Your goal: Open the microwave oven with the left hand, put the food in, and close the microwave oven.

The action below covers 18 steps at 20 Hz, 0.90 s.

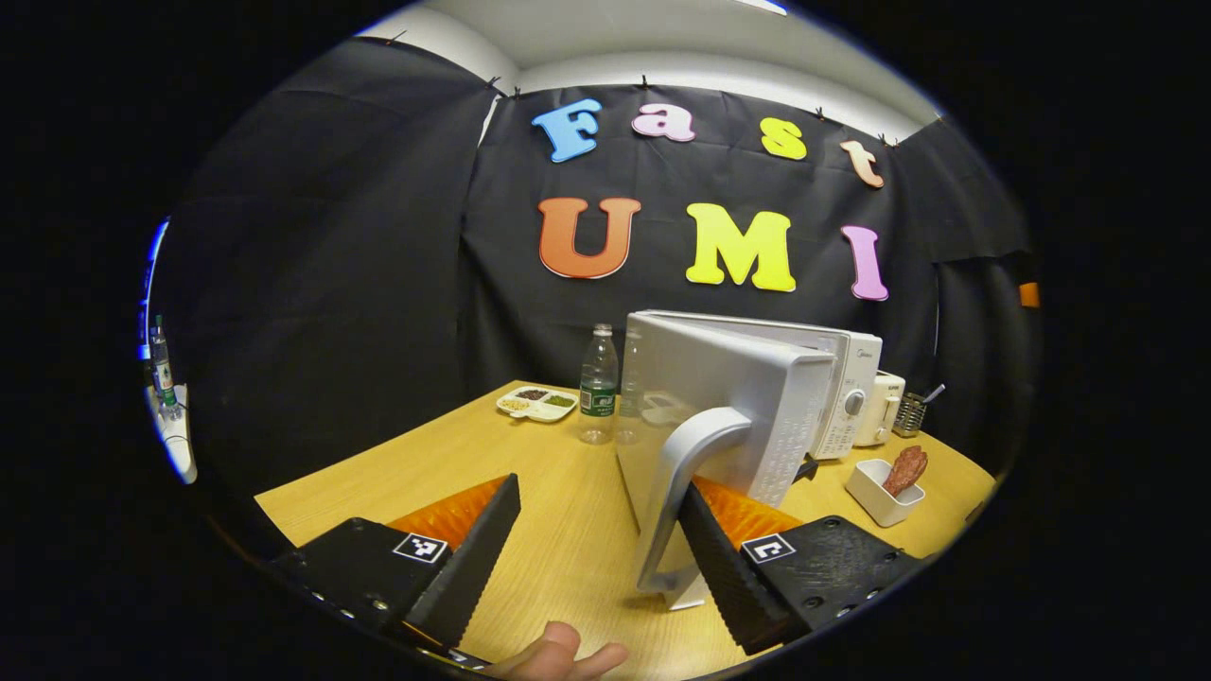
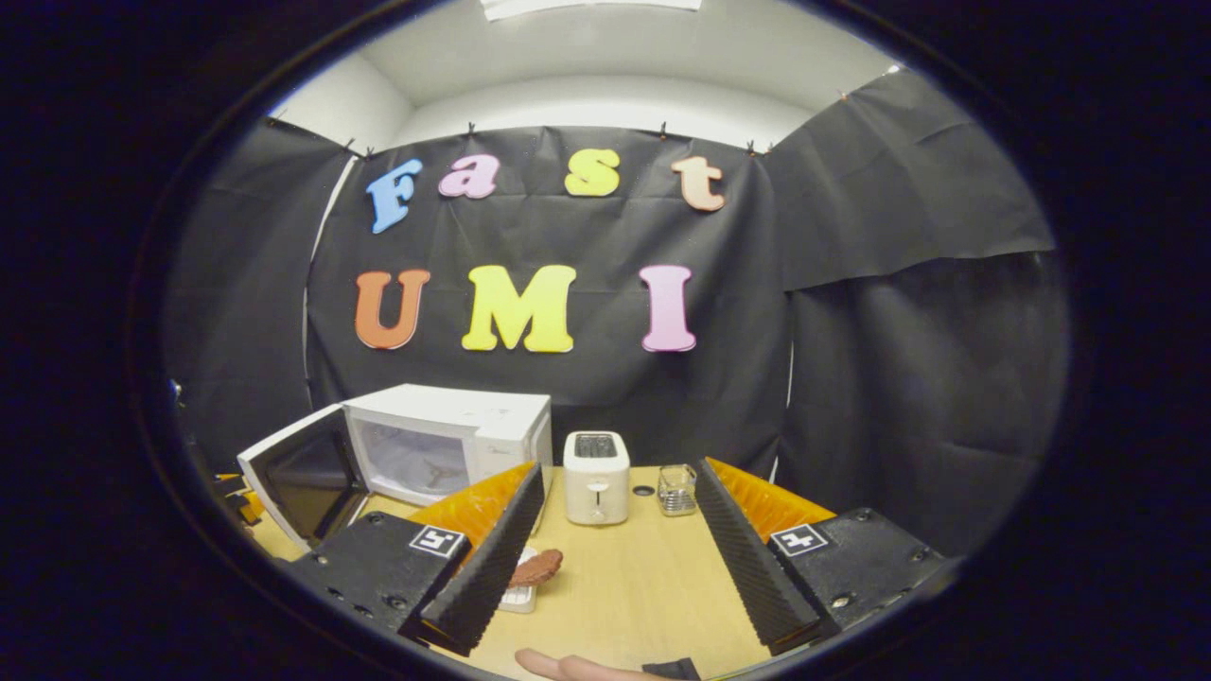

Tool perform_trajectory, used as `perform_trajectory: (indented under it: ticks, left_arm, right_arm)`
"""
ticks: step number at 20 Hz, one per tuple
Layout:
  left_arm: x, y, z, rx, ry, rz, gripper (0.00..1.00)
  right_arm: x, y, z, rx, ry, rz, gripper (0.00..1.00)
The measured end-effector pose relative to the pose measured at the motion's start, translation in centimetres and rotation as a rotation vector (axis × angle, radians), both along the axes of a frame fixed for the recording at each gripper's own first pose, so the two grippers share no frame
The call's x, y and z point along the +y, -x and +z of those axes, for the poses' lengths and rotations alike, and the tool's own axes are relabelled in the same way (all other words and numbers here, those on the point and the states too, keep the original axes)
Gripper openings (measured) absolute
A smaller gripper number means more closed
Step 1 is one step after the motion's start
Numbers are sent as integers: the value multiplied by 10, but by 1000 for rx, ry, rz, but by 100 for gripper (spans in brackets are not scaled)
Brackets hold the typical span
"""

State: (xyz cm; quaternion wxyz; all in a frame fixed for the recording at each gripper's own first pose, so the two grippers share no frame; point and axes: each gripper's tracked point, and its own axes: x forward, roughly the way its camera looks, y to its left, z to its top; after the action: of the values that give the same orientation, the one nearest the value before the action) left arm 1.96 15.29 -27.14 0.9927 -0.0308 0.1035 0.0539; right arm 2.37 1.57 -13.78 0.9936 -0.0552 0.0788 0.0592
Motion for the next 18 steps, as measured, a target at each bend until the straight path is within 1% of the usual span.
perform_trajectory:
  ticks: [1, 2, 3, 4, 5, 6, 7, 8, 10, 11, 14, 16, 17, 18]
  left_arm:
    - [1, 2, -2, 14, 6, -2, 98]
    - [5, 2, 0, 2, 11, -2, 99]
    - [4, 4, 0, 6, 16, -16, 98]
    - [3, 5, 1, -3, 22, -36, 89]
    - [-4, 6, 4, -24, 28, -74, 98]
    - [-12, 7, 5, -38, 49, -123, 98]
    - [-14, 5, 1, -44, 65, -150, 82]
    - [-17, 7, 0, -48, 83, -168, 94]
    - [-9, 9, -2, -46, 89, -150, 94]
    - [-5, 9, -3, -42, 90, -142, 97]
    - [17, 15, -3, -24, 66, -74, 97]
    - [24, 33, 4, -26, 70, -46, 97]
    - [24, 44, 9, -35, 66, -41, 94]
    - [26, 55, 14, -48, 54, -30, 94]
  right_arm:
    - [5, -6, -9, 18, 9, 4, 100]
    - [9, -11, -16, 35, 15, 10, 94]
    - [14, -17, -24, 53, 19, 14, 100]
    - [17, -22, -32, 72, 21, 15, 100]
    - [19, -26, -40, 88, 20, 15, 100]
    - [21, -30, -46, 105, 15, 15, 100]
    - [22, -33, -54, 122, 6, 13, 100]
    - [24, -34, -59, 140, -7, 15, 100]
    - [26, -37, -66, 164, -21, 14, 100]
    - [24, -38, -67, 167, -19, 8, 100]
    - [28, -41, -64, 168, 1, 20, 100]
    - [31, -45, -63, 168, 18, 34, 100]
    - [33, -49, -67, 178, 26, 49, 100]
    - [36, -53, -71, 193, 31, 66, 100]
